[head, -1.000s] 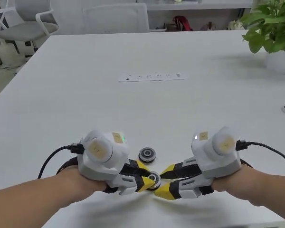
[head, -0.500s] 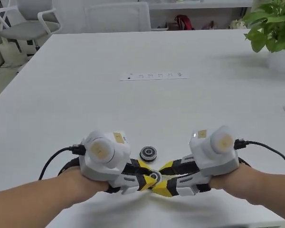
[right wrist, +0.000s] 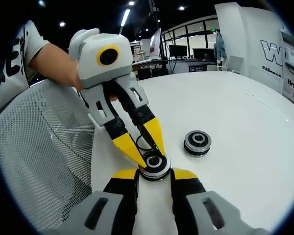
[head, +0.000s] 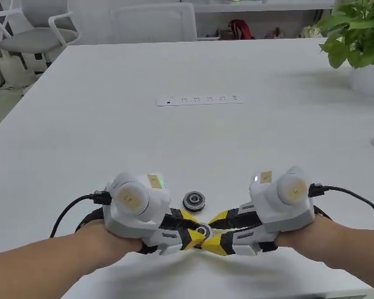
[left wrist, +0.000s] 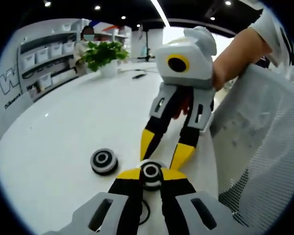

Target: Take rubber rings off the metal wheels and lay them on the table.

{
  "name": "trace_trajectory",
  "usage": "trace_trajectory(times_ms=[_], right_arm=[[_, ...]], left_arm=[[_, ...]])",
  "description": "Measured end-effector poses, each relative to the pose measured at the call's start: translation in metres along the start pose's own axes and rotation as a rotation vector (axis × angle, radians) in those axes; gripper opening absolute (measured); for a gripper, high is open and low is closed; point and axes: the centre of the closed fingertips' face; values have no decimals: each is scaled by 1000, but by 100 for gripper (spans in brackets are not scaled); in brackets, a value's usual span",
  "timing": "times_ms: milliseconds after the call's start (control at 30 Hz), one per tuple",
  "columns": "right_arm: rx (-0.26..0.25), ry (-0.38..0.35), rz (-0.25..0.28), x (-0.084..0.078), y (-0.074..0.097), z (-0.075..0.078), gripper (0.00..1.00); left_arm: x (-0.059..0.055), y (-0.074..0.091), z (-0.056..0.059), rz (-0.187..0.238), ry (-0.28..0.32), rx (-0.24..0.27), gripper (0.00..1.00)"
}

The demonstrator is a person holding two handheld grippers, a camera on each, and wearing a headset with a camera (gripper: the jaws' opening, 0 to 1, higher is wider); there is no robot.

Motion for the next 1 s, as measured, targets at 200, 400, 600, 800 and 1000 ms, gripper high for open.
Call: trace_trajectory(times_ms=[200,400,600,800,1000], right_arm=[[-1,15,-7,-3,1,0,20],[0,19,-10,-4,2,1,19],[-2,7,-14,-6,4,2,14],[-6,-27,-26,-10,6,5,7],[-13,-93,-42,-11,6,8,1]], left_arm=[[0,0,0,2,0,0,14],[0,0,0,3,0,0,14],[0,0,0,4,0,0,14],[0,0,0,8,5,2,13],[0,0,0,9,6,4,13]])
Point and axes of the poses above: the centre of the closed fingertips' face, and the gripper's own axes: y roughly backward along the fingers, z roughly to its right, x roughly out of its top, and after that the axes turned 13 degrees about -x, right-handed
